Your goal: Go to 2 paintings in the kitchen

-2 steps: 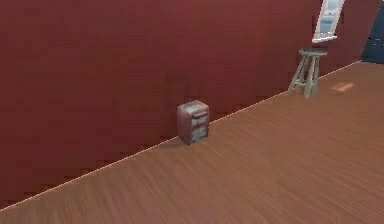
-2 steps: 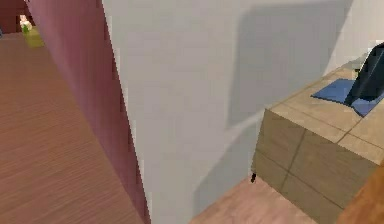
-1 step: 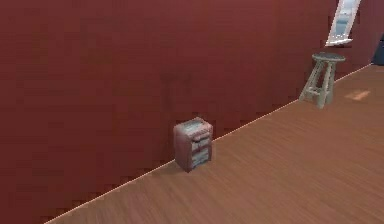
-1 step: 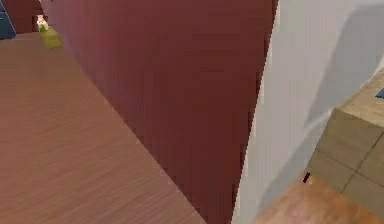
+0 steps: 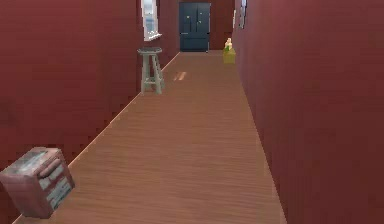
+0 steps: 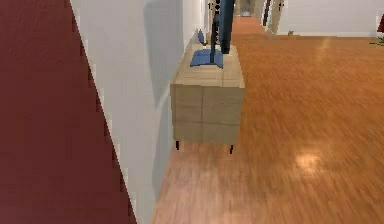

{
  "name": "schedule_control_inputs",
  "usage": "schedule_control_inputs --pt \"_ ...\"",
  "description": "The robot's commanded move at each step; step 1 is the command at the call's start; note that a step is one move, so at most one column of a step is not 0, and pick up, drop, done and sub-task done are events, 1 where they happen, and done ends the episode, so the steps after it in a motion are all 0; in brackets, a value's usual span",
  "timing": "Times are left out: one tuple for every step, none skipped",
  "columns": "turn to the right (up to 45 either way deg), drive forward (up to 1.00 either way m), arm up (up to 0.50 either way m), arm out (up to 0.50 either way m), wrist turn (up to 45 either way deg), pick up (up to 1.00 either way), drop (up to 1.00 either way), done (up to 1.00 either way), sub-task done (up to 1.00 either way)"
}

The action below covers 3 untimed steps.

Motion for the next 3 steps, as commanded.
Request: schedule_control_inputs --pt "6.0 0.0 0.0 0.0 0.0 0.0 0.0 0.0 0.0" --pt "0.0 1.0 0.0 0.0 0.0 0.0 0.0 0.0 0.0" --pt "0.0 1.0 0.0 0.0 0.0 0.0 0.0 0.0 0.0"
